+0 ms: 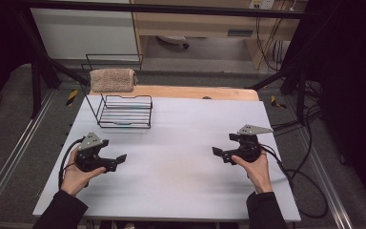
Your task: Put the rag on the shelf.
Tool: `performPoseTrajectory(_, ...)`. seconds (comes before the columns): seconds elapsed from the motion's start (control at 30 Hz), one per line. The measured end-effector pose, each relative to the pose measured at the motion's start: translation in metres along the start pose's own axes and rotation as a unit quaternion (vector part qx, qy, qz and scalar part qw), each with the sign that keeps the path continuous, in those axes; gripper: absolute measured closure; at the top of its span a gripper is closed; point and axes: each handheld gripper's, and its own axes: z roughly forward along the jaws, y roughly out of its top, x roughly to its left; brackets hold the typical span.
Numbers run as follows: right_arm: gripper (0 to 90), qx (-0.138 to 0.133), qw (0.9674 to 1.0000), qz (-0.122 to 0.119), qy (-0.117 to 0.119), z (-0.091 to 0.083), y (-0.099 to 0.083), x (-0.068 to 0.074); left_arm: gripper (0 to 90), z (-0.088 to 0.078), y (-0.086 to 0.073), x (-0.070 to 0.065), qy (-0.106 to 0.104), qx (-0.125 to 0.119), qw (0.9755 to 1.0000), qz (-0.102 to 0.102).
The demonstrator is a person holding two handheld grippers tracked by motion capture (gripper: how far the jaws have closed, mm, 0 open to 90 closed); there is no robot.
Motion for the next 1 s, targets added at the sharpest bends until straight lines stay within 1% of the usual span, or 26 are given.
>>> performPoseTrajectory(0.03,3.9,0.001,1.0,-0.001,-0.001,0.0,-0.004,-0.002,6.9,0.001,-0.002,0.0,-0.001,0.0,1.0,-0.001)
performPoseTrajectory(0.13,3.9,0.005,1.0,0.008,0.0,-0.002,-0.014,-0.005,6.9,0.002,-0.008,-0.001,-0.003,0.005,1.0,0.001)
performPoseTrajectory(0.2,3.7,0.009,0.9999,0.013,0.0,-0.003,-0.021,-0.007,6.9,0.003,-0.011,-0.001,-0.002,0.004,1.0,0.0)
performPoseTrajectory(0.33,3.1,0.018,0.9998,0.013,0.0,-0.002,-0.035,-0.01,6.9,0.004,-0.016,-0.002,-0.003,0.009,0.9999,0.003)
performPoseTrajectory(0.5,2.7,0.028,0.9994,0.021,-0.001,-0.005,-0.05,-0.014,6.9,0.006,-0.024,-0.002,-0.005,0.015,0.9999,0.005)
performPoseTrajectory(0.57,2.5,0.03,0.9993,0.023,-0.001,-0.007,-0.056,-0.015,6.9,0.006,-0.026,-0.003,-0.005,0.016,0.9998,0.009)
performPoseTrajectory(0.67,1.9,0.029,0.9992,0.025,0.0,-0.012,-0.062,-0.017,6.9,0.007,-0.028,-0.003,-0.006,0.017,0.9998,0.009)
performPoseTrajectory(0.73,1.7,0.028,0.9993,0.023,0.0,-0.014,-0.067,-0.018,6.9,0.007,-0.03,-0.003,-0.006,0.019,0.9997,0.012)
performPoseTrajectory(0.83,1.4,0.032,0.9992,0.025,0.0,-0.017,-0.074,-0.019,6.9,0.008,-0.032,-0.003,-0.007,0.02,0.9997,0.013)
performPoseTrajectory(0.97,1.0,0.034,0.9991,0.024,0.001,-0.02,-0.08,-0.02,6.9,0.008,-0.036,-0.003,-0.006,0.021,0.9996,0.017)
performPoseTrajectory(1.0,1.0,0.033,0.9992,0.024,0.001,-0.021,-0.081,-0.02,6.9,0.008,-0.037,-0.003,-0.006,0.022,0.9996,0.016)
